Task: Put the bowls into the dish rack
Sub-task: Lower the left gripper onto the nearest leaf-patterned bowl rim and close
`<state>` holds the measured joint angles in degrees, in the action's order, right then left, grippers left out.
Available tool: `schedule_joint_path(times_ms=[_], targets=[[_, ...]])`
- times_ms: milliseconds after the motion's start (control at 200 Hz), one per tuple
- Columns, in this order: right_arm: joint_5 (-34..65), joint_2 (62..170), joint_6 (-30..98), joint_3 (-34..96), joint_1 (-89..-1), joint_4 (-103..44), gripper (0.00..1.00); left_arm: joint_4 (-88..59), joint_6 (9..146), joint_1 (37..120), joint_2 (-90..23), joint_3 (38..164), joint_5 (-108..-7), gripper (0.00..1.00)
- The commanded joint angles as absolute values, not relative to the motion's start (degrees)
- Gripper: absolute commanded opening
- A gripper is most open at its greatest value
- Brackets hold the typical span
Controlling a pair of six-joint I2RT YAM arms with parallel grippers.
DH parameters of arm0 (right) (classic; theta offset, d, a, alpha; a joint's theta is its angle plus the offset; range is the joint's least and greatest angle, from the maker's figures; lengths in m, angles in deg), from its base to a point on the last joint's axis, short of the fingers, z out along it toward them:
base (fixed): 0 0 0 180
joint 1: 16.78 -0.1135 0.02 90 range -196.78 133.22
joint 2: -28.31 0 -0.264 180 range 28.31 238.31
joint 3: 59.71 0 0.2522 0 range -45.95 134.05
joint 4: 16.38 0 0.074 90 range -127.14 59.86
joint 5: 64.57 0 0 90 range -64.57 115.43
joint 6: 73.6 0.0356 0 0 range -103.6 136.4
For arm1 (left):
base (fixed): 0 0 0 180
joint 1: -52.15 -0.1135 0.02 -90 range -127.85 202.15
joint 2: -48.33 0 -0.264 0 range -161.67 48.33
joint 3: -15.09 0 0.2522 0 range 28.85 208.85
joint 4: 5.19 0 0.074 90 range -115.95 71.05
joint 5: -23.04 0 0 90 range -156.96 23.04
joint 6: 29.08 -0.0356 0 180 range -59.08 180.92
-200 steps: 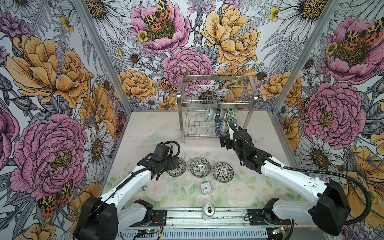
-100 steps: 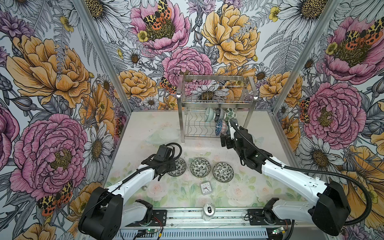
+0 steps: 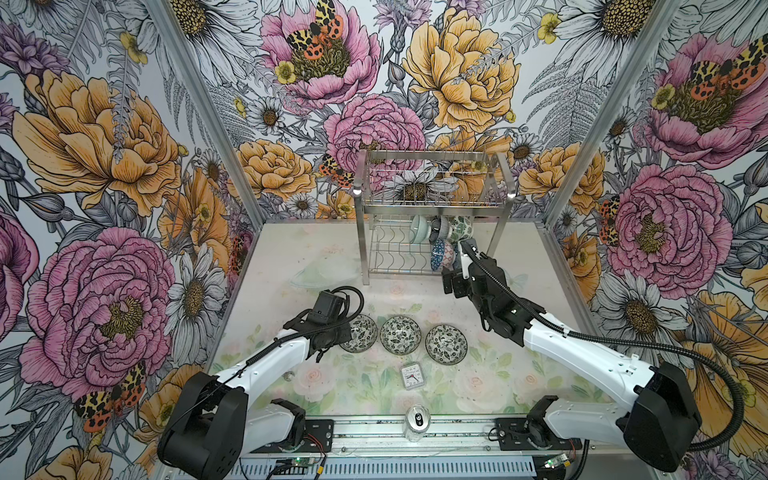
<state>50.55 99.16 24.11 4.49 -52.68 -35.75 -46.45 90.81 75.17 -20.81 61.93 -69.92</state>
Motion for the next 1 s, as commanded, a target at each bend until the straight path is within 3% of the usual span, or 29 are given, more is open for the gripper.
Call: schedule_joint_path(times_ms=[0,60,245,686,996], targets=[[49.9,97.3,24.7,3.8,-52.2,-36.3,0.98,-44.5,90.3,74.9,-21.4,60.9,-70.7,0.19],[50.0,97.0,24.7,3.7,-52.2,-36.4,0.98,-44.3,90.4,74.8,-21.5,60.8,-70.7,0.18],[50.0,96.6,24.7,3.5,-52.0,-36.6,0.98,-44.4,90.1,74.6,-21.3,60.7,-70.9,0.00],[47.6,94.5,25.7,4.5,-52.0,-38.4,0.99,-49.1,90.0,74.3,-5.9,64.7,-83.2,0.00],[38.0,91.5,30.8,7.9,-53.1,-39.1,1.00,-42.8,79.7,86.6,-10.6,79.5,-91.0,0.00]])
